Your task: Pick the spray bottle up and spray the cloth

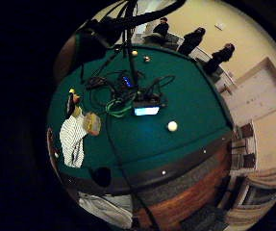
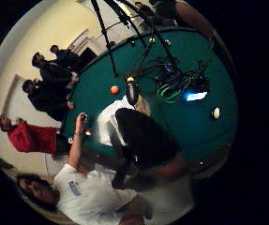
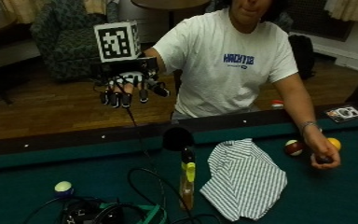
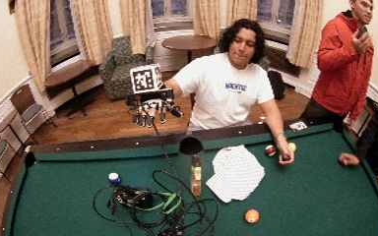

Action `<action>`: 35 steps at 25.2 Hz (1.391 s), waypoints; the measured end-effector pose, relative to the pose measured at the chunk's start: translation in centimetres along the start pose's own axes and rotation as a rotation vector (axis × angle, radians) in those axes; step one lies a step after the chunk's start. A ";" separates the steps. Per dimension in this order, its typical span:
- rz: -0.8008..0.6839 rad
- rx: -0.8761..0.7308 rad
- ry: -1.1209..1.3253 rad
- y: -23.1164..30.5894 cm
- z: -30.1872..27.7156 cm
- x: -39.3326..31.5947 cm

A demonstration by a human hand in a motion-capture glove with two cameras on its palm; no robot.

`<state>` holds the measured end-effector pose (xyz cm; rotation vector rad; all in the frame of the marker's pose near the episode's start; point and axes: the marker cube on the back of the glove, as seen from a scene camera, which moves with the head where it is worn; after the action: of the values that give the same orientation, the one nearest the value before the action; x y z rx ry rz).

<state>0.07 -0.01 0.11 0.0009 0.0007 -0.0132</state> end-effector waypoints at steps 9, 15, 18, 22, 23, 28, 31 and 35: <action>-0.031 -0.070 -0.010 -0.1 0.8 -0.1; -0.058 -0.141 -0.008 0.0 2.1 -0.1; -0.061 -0.159 0.015 0.1 3.2 0.2; -0.070 -0.174 0.026 0.6 4.9 0.5; -0.074 -0.178 0.026 0.8 5.5 0.6; -0.072 -0.187 0.000 2.1 8.6 1.4; -0.047 -0.208 -0.083 3.1 10.8 2.1; -0.020 -0.250 -0.323 4.4 14.2 2.6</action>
<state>2.70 4.29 14.33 -0.2513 -0.3205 -0.0332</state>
